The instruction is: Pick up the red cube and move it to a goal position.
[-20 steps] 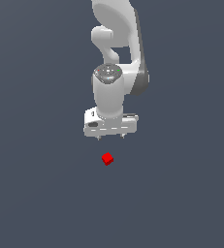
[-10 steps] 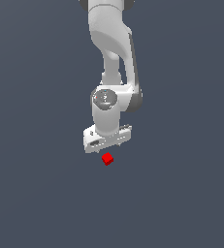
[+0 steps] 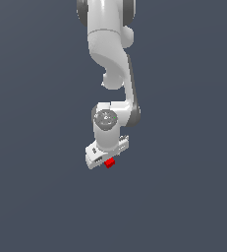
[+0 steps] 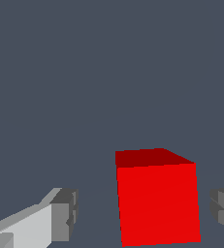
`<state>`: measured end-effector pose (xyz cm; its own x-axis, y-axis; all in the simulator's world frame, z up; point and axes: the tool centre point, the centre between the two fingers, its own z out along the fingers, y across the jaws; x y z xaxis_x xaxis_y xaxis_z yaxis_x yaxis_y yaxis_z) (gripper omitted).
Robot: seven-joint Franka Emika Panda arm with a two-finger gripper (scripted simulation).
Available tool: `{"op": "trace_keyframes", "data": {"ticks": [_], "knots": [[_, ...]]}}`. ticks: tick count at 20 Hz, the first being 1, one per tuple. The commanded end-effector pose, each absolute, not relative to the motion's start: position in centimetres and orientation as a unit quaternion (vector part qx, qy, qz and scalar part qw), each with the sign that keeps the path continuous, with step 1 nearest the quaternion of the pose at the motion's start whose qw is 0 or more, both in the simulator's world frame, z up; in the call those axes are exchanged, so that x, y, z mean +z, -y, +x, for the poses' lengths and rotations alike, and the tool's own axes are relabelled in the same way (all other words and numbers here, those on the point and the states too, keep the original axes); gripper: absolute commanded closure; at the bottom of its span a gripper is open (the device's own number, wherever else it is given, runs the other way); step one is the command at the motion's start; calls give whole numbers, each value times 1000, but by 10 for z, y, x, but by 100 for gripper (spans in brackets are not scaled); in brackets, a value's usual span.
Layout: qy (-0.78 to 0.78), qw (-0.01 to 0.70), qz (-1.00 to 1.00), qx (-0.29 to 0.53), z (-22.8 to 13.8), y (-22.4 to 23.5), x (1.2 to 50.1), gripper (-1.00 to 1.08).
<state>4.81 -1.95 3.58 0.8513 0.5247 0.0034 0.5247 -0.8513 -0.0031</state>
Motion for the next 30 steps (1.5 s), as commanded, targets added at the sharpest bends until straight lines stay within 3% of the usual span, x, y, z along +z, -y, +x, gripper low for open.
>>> {"op": "trace_keyframes", "data": {"ticks": [1, 10, 11, 30], "knots": [[289, 1, -957, -1, 51, 20, 27, -92], [304, 0, -953, 0, 55, 20, 20, -92], [304, 0, -953, 0, 55, 20, 20, 108], [304, 0, -953, 0, 45, 13, 29, 108]]}}
